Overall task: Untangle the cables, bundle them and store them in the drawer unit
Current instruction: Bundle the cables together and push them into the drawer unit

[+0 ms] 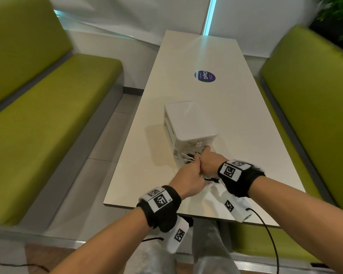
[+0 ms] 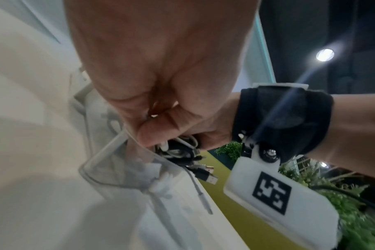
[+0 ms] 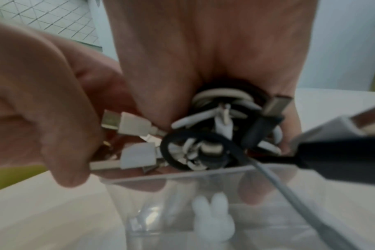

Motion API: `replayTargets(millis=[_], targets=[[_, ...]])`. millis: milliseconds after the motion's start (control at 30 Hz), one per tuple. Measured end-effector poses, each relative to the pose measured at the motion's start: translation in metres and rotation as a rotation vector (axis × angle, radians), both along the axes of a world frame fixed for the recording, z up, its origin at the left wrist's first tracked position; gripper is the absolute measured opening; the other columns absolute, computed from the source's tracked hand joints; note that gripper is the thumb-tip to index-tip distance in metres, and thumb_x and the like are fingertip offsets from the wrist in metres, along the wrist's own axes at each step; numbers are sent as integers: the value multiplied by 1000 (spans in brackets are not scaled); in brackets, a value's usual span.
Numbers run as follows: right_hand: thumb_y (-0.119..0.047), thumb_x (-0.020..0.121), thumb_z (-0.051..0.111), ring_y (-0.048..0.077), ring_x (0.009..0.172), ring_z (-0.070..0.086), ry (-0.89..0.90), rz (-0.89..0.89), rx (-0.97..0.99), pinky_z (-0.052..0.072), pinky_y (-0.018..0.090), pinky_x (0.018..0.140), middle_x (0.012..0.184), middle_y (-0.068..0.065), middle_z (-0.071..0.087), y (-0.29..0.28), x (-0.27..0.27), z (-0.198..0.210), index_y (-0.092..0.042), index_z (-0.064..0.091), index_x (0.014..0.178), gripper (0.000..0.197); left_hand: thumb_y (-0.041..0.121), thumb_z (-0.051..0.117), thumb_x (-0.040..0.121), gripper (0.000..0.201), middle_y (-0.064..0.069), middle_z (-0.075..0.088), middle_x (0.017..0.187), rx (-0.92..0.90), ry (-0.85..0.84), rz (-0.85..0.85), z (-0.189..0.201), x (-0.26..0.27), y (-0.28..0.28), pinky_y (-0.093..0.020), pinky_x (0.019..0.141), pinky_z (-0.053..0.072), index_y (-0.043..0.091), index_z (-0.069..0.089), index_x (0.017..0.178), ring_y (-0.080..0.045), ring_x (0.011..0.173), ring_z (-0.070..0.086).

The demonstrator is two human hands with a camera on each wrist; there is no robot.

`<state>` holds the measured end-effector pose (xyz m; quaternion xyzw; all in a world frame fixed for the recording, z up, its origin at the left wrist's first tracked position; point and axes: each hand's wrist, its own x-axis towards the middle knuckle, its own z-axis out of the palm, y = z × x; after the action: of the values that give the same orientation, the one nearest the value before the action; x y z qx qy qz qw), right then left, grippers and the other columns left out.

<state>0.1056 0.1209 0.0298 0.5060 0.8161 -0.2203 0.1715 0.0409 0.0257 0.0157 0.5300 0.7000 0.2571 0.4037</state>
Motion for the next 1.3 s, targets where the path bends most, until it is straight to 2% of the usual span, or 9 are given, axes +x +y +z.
replayTargets(millis=[100, 300, 433, 667, 800, 933, 1000, 1100, 1300], targets=[[-30, 87, 64, 30, 99, 62, -47, 2, -28, 44, 32, 72, 114, 17, 62, 6, -3, 2, 6, 17, 138, 78, 6, 46, 89, 75, -15, 55, 128, 40, 55, 3, 0, -1, -1, -24, 75, 39, 10, 10, 154, -29, 109, 54], [-35, 95, 53, 29, 97, 60, 54, -88, 36, 44, 31, 70, 120, 17, 58, 10, 4, 1, 2, 34, 129, 54, 9, 49, 87, 89, -14, 17, 154, 19, 44, -46, -1, 6, -3, -31, 93, 43, 14, -10, 154, -33, 123, 47], [-37, 91, 57, 31, 103, 61, 95, -187, 70, 42, 31, 70, 120, 17, 58, 8, 4, -5, -1, 38, 125, 53, 4, 53, 81, 95, -6, 24, 141, 68, -12, -28, -1, 10, -13, -23, 65, 42, 24, -3, 155, -26, 86, 54], [-39, 86, 62, 34, 99, 61, 300, -361, 74, 44, 32, 71, 116, 17, 59, 5, 13, -15, -3, 42, 122, 54, 4, 53, 77, 99, 0, 20, 146, 144, 90, -84, -3, 7, -17, -23, 50, 32, 23, -6, 155, -23, 68, 51], [-35, 83, 68, 36, 106, 59, 374, -509, 33, 48, 37, 80, 119, 18, 58, 4, 10, -15, -2, 39, 123, 60, 5, 55, 78, 99, 1, 12, 153, 184, 176, -85, -9, 10, -22, -27, 54, 33, 22, -5, 155, -20, 60, 46], [-27, 90, 60, 36, 109, 58, 287, -502, 49, 45, 36, 80, 122, 20, 57, 5, 4, -14, 2, 34, 128, 53, 6, 54, 79, 91, 0, 17, 152, 173, 193, -113, -7, 4, -19, -30, 60, 40, 19, 5, 155, -26, 72, 55], [-25, 95, 53, 32, 111, 58, 228, -459, 18, 45, 34, 82, 125, 19, 55, 5, 1, -9, 5, 32, 129, 50, 4, 52, 80, 86, -3, 21, 150, 157, 187, -124, -5, -1, -15, -37, 74, 49, 16, 10, 154, -33, 91, 59], [-22, 96, 51, 27, 114, 57, 110, -410, -32, 46, 32, 90, 125, 17, 56, 9, -5, -2, 6, 30, 132, 49, 2, 49, 82, 76, -9, 35, 143, 164, 233, -104, -4, -5, -8, -40, 88, 47, 12, 20, 152, -37, 106, 55], [-26, 95, 55, 28, 119, 53, 36, -371, -53, 37, 31, 87, 127, 16, 55, 14, -9, -2, -2, 33, 132, 49, 6, 51, 84, 58, -15, 48, 124, 191, 389, -106, 4, -1, 5, -33, 79, 40, 4, 36, 140, -36, 101, 55]])
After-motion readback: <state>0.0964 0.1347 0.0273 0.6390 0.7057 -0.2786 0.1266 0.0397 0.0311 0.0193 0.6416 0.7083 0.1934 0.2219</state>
